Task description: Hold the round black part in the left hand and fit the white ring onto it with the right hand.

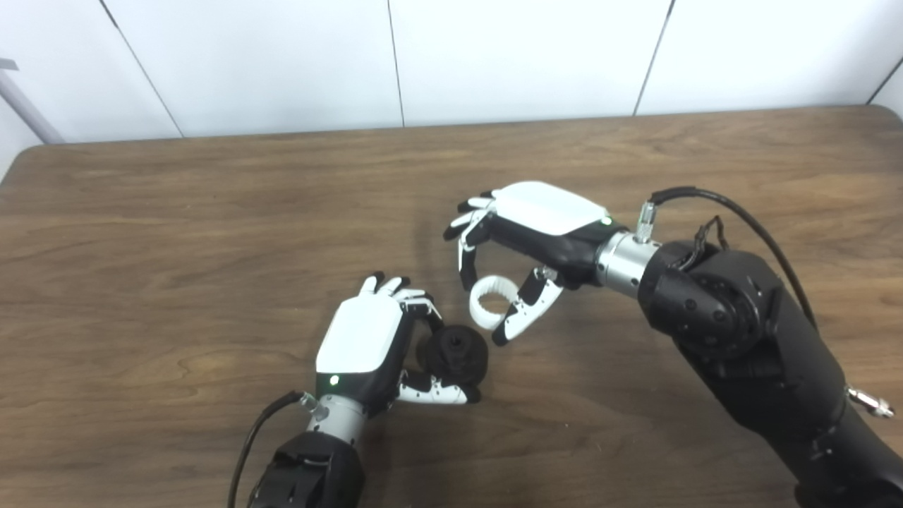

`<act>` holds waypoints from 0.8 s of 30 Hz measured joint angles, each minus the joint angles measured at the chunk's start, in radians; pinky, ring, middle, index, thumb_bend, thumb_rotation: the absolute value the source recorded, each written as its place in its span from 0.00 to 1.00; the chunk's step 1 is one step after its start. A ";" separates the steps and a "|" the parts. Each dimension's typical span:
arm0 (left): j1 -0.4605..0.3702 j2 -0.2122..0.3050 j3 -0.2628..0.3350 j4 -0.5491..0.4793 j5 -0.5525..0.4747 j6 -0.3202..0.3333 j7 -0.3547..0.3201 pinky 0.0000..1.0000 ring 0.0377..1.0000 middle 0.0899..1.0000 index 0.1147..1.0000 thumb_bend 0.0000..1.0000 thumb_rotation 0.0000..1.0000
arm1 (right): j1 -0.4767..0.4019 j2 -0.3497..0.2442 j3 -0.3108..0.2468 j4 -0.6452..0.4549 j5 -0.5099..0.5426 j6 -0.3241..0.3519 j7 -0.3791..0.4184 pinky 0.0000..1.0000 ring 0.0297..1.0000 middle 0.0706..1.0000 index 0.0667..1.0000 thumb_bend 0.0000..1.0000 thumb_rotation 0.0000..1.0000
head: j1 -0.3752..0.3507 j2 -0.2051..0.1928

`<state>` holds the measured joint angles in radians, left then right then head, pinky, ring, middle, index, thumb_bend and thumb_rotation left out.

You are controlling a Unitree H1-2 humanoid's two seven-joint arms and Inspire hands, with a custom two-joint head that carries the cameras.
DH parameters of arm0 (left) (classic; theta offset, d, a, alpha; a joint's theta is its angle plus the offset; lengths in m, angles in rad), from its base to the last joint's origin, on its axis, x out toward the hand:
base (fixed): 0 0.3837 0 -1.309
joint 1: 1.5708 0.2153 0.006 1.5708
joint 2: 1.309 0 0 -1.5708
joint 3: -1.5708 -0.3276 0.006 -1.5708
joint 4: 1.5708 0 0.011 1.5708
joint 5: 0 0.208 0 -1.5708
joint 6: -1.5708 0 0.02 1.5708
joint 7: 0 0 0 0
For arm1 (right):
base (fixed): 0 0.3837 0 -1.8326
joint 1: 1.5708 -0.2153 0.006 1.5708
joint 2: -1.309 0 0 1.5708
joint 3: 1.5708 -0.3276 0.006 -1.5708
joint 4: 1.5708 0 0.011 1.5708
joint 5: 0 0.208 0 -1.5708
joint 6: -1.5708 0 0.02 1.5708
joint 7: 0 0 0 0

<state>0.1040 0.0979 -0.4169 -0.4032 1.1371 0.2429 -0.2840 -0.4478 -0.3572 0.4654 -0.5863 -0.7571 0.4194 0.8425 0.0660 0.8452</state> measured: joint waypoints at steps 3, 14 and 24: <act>-0.002 -0.004 -0.004 0.001 0.003 0.006 0.000 1.00 0.90 0.75 0.41 0.52 0.05 | 0.008 0.007 0.002 -0.005 -0.009 -0.001 0.000 1.00 0.95 0.84 0.45 0.52 0.14 | 0.006 0.003; -0.007 -0.011 -0.019 0.003 0.027 0.017 0.000 1.00 0.89 0.75 0.41 0.52 0.05 | 0.026 0.031 0.026 -0.005 -0.033 -0.034 0.014 1.00 0.94 0.84 0.45 0.52 0.14 | 0.014 0.012; -0.009 -0.012 -0.025 0.003 0.034 0.018 -0.004 1.00 0.89 0.76 0.41 0.52 0.05 | 0.045 0.058 0.032 0.031 -0.047 -0.075 0.014 1.00 0.95 0.84 0.45 0.52 0.14 | 0.014 0.017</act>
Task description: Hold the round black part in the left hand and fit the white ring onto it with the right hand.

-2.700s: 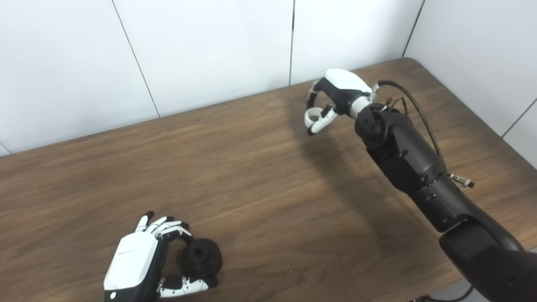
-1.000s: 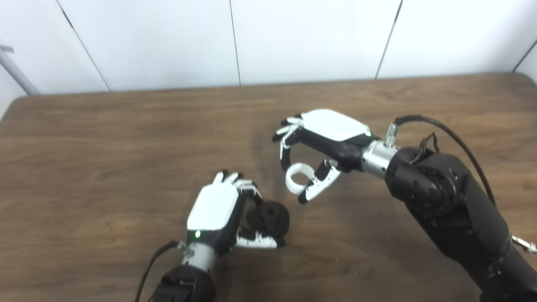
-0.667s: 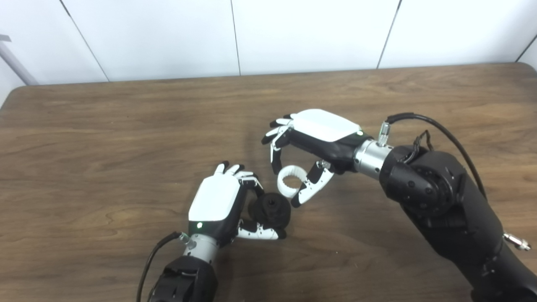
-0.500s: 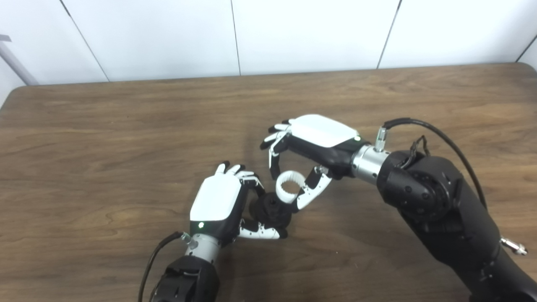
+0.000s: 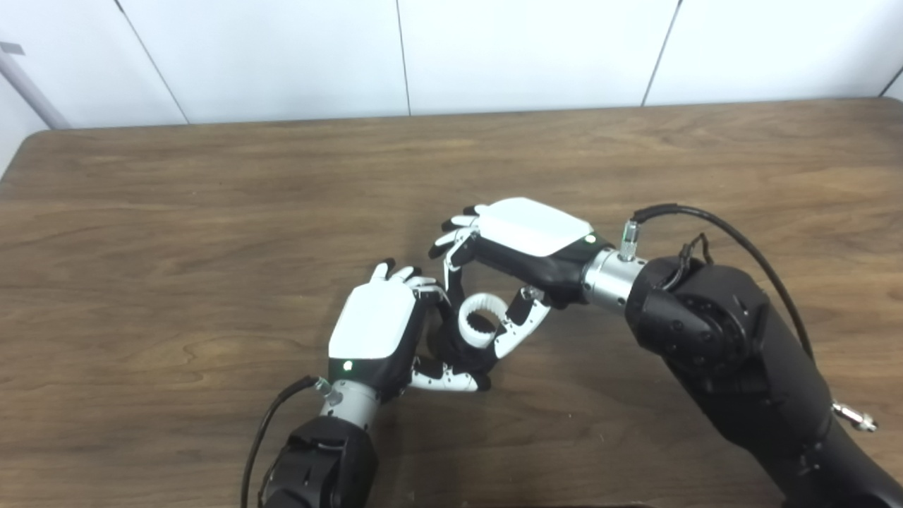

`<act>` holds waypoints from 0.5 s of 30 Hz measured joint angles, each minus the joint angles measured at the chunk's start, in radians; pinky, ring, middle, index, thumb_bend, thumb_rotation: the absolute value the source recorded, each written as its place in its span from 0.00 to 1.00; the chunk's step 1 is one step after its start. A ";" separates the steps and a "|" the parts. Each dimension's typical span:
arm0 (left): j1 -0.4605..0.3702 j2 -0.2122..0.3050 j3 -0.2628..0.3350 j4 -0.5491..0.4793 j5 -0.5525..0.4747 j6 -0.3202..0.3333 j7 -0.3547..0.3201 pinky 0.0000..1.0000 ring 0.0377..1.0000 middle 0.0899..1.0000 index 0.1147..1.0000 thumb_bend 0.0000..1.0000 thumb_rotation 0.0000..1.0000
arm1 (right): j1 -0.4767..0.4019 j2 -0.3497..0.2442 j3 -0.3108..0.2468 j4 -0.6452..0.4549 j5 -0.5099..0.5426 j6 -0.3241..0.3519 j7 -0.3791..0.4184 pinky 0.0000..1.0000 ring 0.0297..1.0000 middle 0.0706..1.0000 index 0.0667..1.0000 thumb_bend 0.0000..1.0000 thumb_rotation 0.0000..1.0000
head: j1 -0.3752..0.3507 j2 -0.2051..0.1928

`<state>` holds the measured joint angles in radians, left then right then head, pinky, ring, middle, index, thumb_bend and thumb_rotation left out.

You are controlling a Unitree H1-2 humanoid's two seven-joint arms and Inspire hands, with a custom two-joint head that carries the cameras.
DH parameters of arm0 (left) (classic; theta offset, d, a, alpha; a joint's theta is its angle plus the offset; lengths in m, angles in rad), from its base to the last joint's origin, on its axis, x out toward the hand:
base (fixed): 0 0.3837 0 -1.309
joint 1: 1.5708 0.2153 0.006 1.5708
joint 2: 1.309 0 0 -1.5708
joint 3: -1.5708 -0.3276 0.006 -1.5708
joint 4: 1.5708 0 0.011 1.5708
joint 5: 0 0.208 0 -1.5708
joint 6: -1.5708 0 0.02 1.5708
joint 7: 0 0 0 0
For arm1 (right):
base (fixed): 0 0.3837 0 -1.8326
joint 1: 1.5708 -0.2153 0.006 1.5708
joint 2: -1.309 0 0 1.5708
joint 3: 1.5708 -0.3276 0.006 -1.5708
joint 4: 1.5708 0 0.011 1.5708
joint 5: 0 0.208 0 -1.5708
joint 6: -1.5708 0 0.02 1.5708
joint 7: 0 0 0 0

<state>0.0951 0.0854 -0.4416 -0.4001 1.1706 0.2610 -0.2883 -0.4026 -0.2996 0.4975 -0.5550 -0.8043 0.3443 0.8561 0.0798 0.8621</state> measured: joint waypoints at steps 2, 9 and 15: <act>0.000 -0.002 0.000 0.000 0.001 0.001 -0.002 1.00 0.89 0.76 0.41 0.52 0.05 | 0.002 0.006 0.000 0.001 -0.001 -0.002 0.000 1.00 0.95 0.84 0.45 0.52 0.14 | 0.000 0.000; -0.001 -0.009 0.000 0.000 0.002 0.004 -0.008 1.00 0.90 0.76 0.41 0.52 0.05 | 0.002 0.015 -0.002 0.012 -0.006 -0.010 -0.001 1.00 0.95 0.84 0.45 0.52 0.14 | 0.003 0.003; -0.001 -0.012 0.000 0.000 0.001 0.005 -0.011 1.00 0.90 0.77 0.41 0.52 0.05 | 0.006 0.030 -0.003 0.038 -0.006 -0.030 -0.010 1.00 0.95 0.84 0.45 0.52 0.14 | 0.005 0.005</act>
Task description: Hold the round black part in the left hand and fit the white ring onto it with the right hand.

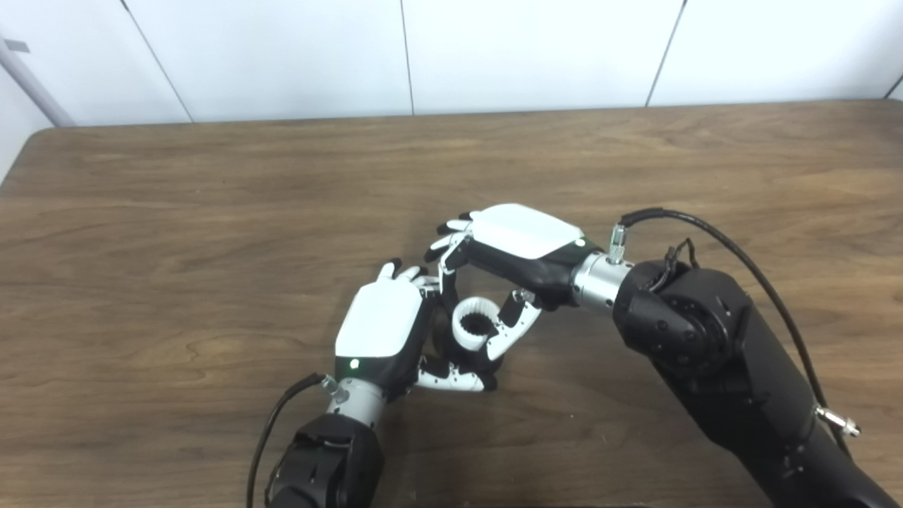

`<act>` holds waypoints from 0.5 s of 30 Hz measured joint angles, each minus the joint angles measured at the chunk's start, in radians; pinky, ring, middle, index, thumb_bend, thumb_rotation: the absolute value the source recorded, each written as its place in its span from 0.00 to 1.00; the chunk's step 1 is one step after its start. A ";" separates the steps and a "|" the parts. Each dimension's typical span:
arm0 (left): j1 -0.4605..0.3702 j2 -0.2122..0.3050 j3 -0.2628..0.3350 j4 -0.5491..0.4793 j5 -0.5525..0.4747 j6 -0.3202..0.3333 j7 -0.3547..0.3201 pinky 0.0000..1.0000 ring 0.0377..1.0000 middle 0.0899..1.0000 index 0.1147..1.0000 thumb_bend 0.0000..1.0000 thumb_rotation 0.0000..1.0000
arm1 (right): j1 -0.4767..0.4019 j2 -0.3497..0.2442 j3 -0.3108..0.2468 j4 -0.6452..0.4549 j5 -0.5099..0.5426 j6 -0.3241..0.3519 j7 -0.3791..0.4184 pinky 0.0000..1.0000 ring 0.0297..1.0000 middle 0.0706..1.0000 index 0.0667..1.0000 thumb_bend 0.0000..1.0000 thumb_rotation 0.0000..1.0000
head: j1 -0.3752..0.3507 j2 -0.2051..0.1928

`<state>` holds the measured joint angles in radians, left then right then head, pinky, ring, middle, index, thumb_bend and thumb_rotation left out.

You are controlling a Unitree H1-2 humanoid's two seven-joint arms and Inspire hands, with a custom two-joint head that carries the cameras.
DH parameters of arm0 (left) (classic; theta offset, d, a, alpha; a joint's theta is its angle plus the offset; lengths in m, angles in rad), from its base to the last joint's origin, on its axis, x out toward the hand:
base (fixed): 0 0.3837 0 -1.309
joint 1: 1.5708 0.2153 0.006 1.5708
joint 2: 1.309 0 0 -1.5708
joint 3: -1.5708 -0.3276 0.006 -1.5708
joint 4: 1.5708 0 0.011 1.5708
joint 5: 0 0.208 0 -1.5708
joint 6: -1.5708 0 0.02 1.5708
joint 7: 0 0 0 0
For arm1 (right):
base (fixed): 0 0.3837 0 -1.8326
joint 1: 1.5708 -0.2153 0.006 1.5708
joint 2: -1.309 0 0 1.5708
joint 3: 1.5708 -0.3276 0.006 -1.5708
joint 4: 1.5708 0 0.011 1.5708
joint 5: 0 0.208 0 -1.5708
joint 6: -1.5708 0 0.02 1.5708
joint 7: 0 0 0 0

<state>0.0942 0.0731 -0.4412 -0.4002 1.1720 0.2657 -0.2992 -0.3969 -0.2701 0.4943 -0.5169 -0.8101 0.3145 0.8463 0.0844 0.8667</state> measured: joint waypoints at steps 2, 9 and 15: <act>0.000 -0.001 0.000 0.000 0.001 0.000 -0.001 1.00 0.90 0.76 0.41 0.52 0.05 | 0.000 0.000 -0.002 0.002 0.000 -0.006 -0.006 1.00 0.96 0.84 0.45 0.52 0.14 | 0.000 0.002; -0.004 -0.002 0.000 0.000 0.002 0.000 -0.009 1.00 0.90 0.76 0.41 0.52 0.05 | 0.000 0.000 -0.006 0.010 -0.005 -0.006 -0.007 1.00 0.96 0.85 0.45 0.52 0.14 | 0.002 0.003; -0.004 -0.003 0.001 0.000 0.001 -0.001 -0.010 1.00 0.90 0.76 0.41 0.52 0.05 | 0.005 0.004 -0.006 0.025 -0.005 -0.008 -0.016 1.00 0.95 0.84 0.45 0.52 0.14 | 0.000 0.006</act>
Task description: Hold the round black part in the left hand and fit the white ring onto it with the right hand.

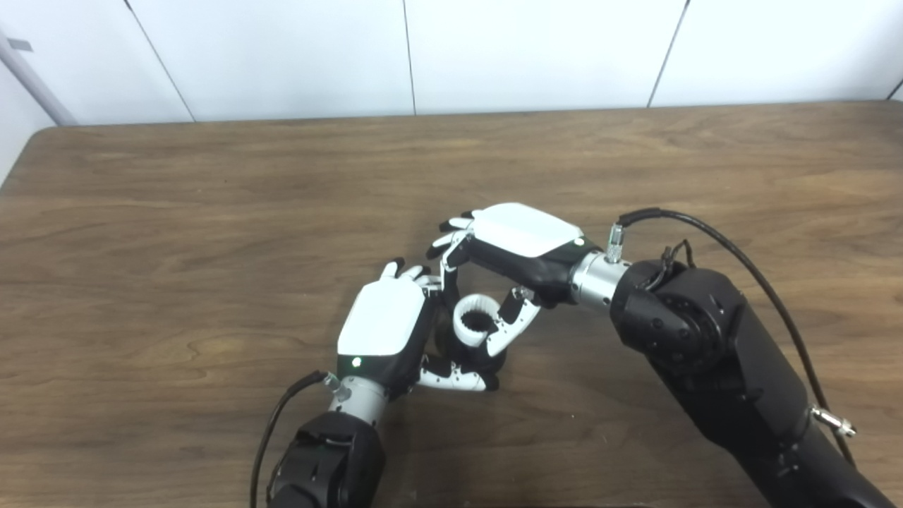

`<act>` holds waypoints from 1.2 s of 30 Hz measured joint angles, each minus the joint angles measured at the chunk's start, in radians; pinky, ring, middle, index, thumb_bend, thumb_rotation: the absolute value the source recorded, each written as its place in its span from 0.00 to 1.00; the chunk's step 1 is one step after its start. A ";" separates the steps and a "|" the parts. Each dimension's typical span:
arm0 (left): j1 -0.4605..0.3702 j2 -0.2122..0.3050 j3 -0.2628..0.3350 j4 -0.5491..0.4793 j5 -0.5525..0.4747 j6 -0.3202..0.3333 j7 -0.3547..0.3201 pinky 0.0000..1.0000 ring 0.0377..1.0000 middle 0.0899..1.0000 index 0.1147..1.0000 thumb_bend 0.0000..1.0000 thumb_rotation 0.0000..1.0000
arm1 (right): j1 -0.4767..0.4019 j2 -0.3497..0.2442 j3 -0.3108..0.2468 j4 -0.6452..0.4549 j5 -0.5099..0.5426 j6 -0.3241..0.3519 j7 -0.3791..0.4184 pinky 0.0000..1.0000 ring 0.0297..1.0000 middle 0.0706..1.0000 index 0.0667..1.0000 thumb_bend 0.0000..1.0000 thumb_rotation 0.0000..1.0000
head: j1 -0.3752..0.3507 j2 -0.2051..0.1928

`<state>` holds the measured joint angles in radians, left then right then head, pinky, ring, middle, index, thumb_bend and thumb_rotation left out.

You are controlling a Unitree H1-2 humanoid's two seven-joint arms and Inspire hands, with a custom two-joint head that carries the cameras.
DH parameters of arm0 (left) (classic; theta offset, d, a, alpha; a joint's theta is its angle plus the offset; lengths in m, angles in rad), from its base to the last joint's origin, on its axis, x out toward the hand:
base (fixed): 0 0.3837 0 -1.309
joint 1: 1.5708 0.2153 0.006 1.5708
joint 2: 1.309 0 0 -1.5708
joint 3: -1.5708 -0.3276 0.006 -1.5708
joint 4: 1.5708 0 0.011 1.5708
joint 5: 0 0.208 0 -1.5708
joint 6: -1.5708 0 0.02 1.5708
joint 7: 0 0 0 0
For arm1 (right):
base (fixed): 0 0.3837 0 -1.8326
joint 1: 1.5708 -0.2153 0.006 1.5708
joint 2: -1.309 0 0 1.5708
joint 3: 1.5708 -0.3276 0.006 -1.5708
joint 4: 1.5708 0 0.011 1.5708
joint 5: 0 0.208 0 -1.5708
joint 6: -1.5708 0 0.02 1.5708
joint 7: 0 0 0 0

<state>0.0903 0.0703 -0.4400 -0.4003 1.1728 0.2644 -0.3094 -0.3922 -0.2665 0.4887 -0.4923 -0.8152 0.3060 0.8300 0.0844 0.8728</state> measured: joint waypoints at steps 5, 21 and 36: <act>-0.002 0.000 0.001 0.000 -0.001 0.000 -0.005 1.00 0.90 0.76 0.41 0.52 0.05 | 0.001 0.001 0.000 0.002 0.002 -0.001 -0.004 1.00 0.95 0.84 0.45 0.52 0.14 | 0.002 0.003; -0.002 -0.001 0.007 -0.001 -0.009 0.000 -0.010 1.00 0.90 0.76 0.41 0.52 0.05 | 0.008 0.001 0.002 0.002 0.006 -0.001 -0.003 1.00 0.95 0.84 0.45 0.52 0.14 | 0.002 0.011; -0.003 -0.001 0.008 -0.003 -0.009 0.000 -0.017 1.00 0.90 0.76 0.41 0.52 0.05 | 0.020 0.002 0.003 0.001 0.014 -0.001 -0.007 0.97 0.96 0.85 0.45 0.52 0.13 | 0.000 0.014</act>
<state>0.0873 0.0690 -0.4319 -0.4037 1.1642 0.2646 -0.3268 -0.3724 -0.2642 0.4918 -0.4909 -0.8011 0.3049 0.8231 0.0844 0.8866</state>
